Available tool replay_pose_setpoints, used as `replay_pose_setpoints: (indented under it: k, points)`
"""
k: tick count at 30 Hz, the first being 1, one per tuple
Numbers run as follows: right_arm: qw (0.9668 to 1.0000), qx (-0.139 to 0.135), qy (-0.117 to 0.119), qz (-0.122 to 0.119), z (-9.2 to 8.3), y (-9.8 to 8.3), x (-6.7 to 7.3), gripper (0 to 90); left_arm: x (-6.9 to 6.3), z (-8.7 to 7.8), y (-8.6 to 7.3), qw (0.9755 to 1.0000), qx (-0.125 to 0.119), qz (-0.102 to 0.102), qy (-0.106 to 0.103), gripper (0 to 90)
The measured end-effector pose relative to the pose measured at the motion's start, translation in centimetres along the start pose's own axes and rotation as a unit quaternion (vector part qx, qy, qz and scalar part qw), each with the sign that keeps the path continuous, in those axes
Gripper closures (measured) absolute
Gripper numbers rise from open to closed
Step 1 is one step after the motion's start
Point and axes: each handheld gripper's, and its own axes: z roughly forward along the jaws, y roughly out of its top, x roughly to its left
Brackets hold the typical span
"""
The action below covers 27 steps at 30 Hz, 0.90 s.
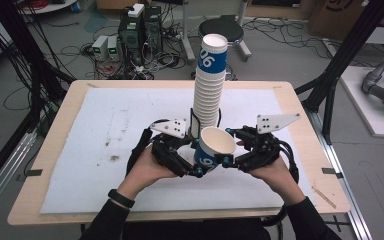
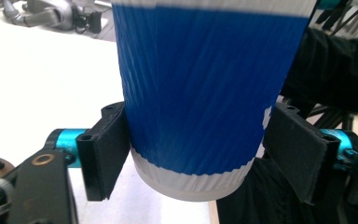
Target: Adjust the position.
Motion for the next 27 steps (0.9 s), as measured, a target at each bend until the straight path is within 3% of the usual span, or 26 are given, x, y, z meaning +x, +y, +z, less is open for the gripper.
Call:
replay_pose_setpoints:
  k: [4,13,20,27]
  points:
    - [0.9996,0.029,-0.002,-0.004,0.2,0.2,0.2,24.1,-0.1,0.4,0.1,0.9999,0.016,0.005,0.002,23.3]
    - [0.9986,0.048,-0.005,-0.02,0.3,0.4,0.5,24.2,0.0,1.5,-0.4,0.9997,0.024,-0.002,-0.001,26.0]
    - [0.9986,0.045,-0.006,-0.025,0.3,0.4,0.5,22.9,0.1,1.6,-0.6,0.9999,0.01,0.007,-0.006,29.1]
    - [0.9997,-0.001,0.001,-0.025,0.2,0.2,0.8,19.2,-0.2,1.4,-0.4,0.9991,-0.034,0.023,-0.006,29.0]
